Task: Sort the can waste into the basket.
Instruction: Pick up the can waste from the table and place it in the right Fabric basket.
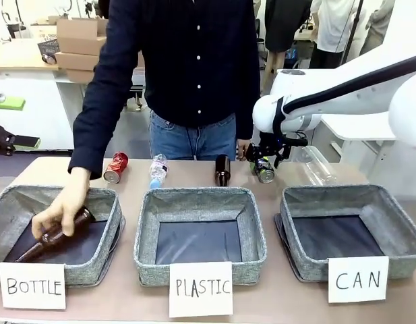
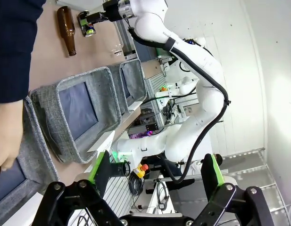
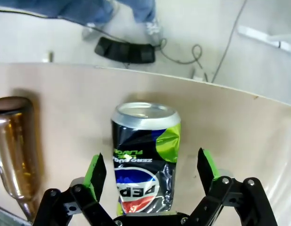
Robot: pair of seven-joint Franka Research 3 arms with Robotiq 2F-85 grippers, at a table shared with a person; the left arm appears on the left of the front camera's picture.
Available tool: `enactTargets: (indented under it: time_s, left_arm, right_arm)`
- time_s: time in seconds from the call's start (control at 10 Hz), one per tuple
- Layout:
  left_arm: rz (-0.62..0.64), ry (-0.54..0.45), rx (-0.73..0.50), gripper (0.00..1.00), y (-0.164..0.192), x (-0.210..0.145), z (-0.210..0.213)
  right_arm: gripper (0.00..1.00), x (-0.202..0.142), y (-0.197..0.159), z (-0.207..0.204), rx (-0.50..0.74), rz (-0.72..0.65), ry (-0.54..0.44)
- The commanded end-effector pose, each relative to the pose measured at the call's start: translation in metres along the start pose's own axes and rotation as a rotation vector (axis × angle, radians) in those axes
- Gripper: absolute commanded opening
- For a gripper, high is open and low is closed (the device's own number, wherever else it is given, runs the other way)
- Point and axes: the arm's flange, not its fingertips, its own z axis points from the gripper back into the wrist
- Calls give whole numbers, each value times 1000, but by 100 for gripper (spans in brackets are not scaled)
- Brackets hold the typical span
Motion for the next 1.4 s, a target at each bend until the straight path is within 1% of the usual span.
enactTargets:
  time_s: [0.0,0.1,0.2,0.3,0.4,0.5,0.8,0.9,1.1,1.2,1.3]
  left_arm:
    - [-23,-8,-21,100,-2,2,-1]
    - [-23,-8,-21,100,-2,2,-1]
    - [-23,-8,-21,100,-2,2,-1]
    - [-23,-8,-21,100,-2,2,-1]
    - [-23,-8,-21,100,-2,2,-1]
    - [-23,-8,-21,100,-2,2,-1]
    - [-23,-8,-21,100,-2,2,-1]
    - [-23,-8,-21,100,-2,2,-1]
    - [-23,-8,-21,100,-2,2,-1]
    - [-23,-8,-21,100,-2,2,-1]
    - [-23,-8,-21,100,-2,2,-1]
  right_arm:
    - [100,7,6,6,-29,-32,10]
    - [40,7,7,6,-41,-45,11]
    - [40,6,8,6,-48,-43,14]
    - [0,5,9,4,-52,-41,17]
    - [35,5,9,3,-50,-41,21]
    - [0,4,9,2,-51,-43,20]
    - [0,3,8,3,-39,-56,20]
    - [0,1,7,3,-55,-49,4]
    - [0,-6,7,17,-41,-34,-9]
    - [0,-23,6,45,1,-7,-19]
    - [0,-53,2,90,97,68,-17]
